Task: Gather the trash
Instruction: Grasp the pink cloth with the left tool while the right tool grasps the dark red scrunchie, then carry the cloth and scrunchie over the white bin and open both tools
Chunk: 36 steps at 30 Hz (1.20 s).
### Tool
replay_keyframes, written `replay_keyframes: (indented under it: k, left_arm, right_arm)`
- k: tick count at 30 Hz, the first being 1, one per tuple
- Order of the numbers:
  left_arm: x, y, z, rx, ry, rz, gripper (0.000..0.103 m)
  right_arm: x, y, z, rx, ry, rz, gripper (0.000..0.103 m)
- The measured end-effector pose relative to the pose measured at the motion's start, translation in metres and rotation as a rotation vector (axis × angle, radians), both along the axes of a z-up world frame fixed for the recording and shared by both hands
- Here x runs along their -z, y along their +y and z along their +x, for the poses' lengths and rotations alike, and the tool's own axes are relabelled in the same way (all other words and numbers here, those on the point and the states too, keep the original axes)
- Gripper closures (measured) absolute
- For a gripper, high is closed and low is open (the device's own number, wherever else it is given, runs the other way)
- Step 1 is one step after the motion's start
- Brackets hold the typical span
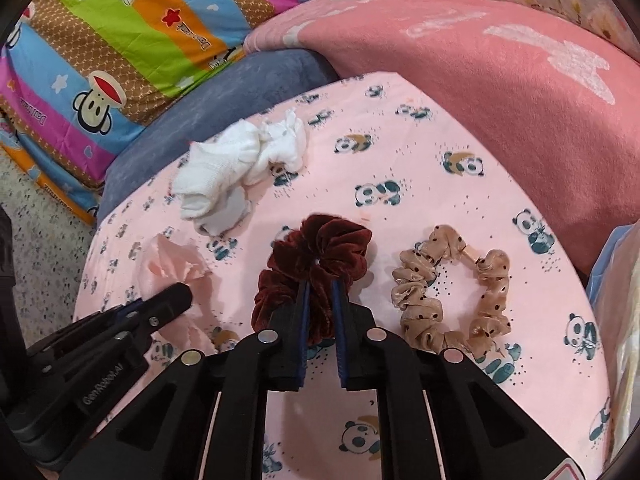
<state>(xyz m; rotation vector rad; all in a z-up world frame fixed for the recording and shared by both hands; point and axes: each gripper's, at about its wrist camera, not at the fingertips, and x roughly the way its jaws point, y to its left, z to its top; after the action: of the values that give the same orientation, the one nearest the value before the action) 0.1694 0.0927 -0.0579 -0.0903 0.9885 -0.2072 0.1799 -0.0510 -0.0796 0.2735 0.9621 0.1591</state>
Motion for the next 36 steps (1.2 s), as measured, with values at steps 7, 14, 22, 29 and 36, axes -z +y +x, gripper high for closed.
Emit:
replay_keyframes:
  k: [7,14,22,29,36]
  left_arm:
    - [-0.03,-0.014,-0.015,0.029,-0.059,-0.019,0.097]
    - [-0.065,-0.037,-0.035,0.089,-0.129,-0.065,0.097]
    - [-0.093,-0.068,-0.058,0.173,-0.178,-0.13,0.097]
    - [-0.106,-0.11,-0.073,0.264,-0.197,-0.145,0.097]
    - [-0.112,-0.162,-0.086,0.375,-0.206,-0.141,0.097]
  right_arm:
    - [-0.05,-0.012,-0.028,0.021,-0.117,0.02,0.092]
    - [-0.093,-0.038,-0.06,0.074,-0.209,0.029,0.092]
    - [-0.126,-0.087,-0.103,0.163,-0.288,0.047,0.092]
    - [-0.138,-0.136,-0.139,0.261,-0.322,0.042,0.092]
    - [-0.135,-0.187,-0.168,0.365,-0.322,0.032,0.092]
